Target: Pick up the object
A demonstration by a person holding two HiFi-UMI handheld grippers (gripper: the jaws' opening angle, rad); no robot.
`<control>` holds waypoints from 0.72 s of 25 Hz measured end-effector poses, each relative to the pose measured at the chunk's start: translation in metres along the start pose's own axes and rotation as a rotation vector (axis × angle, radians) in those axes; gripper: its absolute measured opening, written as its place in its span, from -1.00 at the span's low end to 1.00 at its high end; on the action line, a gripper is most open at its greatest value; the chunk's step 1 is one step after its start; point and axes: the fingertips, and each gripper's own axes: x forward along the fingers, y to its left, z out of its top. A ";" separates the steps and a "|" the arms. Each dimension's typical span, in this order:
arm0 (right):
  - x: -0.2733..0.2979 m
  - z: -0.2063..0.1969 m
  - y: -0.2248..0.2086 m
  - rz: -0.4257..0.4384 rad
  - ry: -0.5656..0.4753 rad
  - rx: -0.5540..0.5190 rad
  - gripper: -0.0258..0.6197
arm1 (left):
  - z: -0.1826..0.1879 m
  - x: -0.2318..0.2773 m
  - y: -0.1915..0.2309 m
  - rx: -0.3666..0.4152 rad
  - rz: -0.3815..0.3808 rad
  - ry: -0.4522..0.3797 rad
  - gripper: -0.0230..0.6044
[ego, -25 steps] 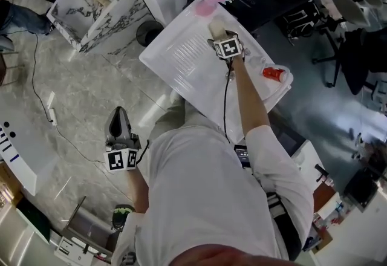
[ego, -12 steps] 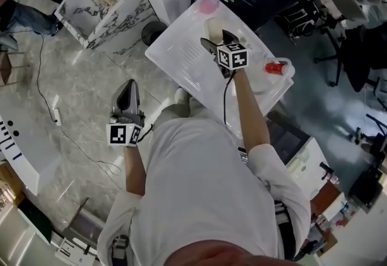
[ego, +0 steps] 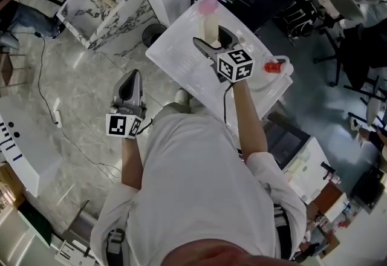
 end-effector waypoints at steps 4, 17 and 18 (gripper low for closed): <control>-0.012 0.031 0.019 0.024 -0.076 -0.034 0.28 | 0.017 0.007 -0.002 0.007 -0.022 -0.039 -0.92; -0.056 0.100 0.078 0.064 -0.258 -0.182 0.28 | 0.074 0.015 -0.019 0.034 -0.105 -0.160 -0.92; -0.059 0.104 0.082 0.065 -0.274 -0.193 0.28 | 0.077 0.016 -0.020 0.039 -0.108 -0.163 -0.92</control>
